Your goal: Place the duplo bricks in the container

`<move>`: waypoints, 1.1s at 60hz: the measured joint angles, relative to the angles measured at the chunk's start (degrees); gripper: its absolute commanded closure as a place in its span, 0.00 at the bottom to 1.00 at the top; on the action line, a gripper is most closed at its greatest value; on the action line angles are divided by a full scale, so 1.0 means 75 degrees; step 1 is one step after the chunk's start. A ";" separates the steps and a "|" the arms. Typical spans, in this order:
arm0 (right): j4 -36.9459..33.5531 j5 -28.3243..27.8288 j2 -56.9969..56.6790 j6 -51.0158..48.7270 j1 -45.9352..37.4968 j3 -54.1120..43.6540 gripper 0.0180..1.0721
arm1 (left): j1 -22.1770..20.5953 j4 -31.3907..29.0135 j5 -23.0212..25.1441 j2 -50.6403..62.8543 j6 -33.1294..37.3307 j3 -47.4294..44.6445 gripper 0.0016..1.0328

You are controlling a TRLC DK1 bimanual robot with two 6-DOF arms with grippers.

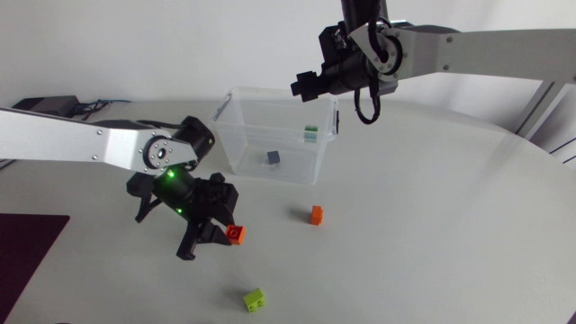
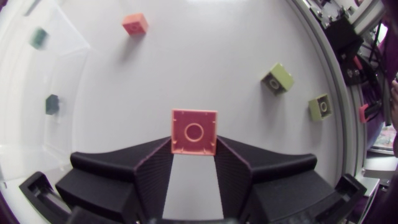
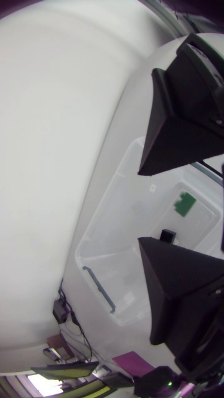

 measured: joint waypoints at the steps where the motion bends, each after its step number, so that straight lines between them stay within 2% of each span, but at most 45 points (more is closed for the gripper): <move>1: -0.0032 0.0000 -0.0003 -0.0012 0.0000 0.0012 0.08 | 0.0023 -0.0012 0.0050 -0.0061 -0.0003 0.0055 0.75; 3: -0.0085 0.0000 -0.0006 -0.0032 0.0000 0.0015 0.05 | 0.0085 -0.0026 0.0149 -0.0169 -0.0090 0.0189 0.75; 15: -0.0227 -0.0093 -0.0493 -0.0166 -0.0050 -0.0353 0.05 | 0.0519 -0.0020 0.0740 -0.0385 -0.0833 0.1434 0.75; 25: -0.0137 -0.0761 -0.1635 -0.0746 -0.0160 -0.1469 0.05 | 0.0766 0.0752 0.0935 -0.0364 -0.1993 0.2375 0.74; 29: -0.0041 -0.0988 -0.1947 -0.1387 -0.0169 -0.1947 0.05 | 0.0813 0.1268 0.0935 -0.0277 -0.2573 0.2646 0.74; 35: -0.0189 -0.0705 -0.2127 -0.2113 -0.0166 -0.2436 0.05 | 0.0810 0.1743 0.0938 0.0023 -0.3203 0.3013 0.74; 51: -0.1043 -0.0839 -0.2180 -0.3168 -0.0254 -0.3424 0.05 | 0.0947 0.2439 0.0906 0.1256 -0.4707 0.4132 0.74; 58: -0.1370 -0.1839 -0.2194 -0.3940 -0.0262 -0.3774 0.05 | 0.1043 0.2882 0.0720 0.1521 -0.5187 0.4406 0.74; 66: -0.1550 -0.2101 -0.2194 -0.4622 -0.0262 -0.3993 0.05 | 0.1037 0.3139 0.0425 0.1813 -0.5557 0.4686 0.73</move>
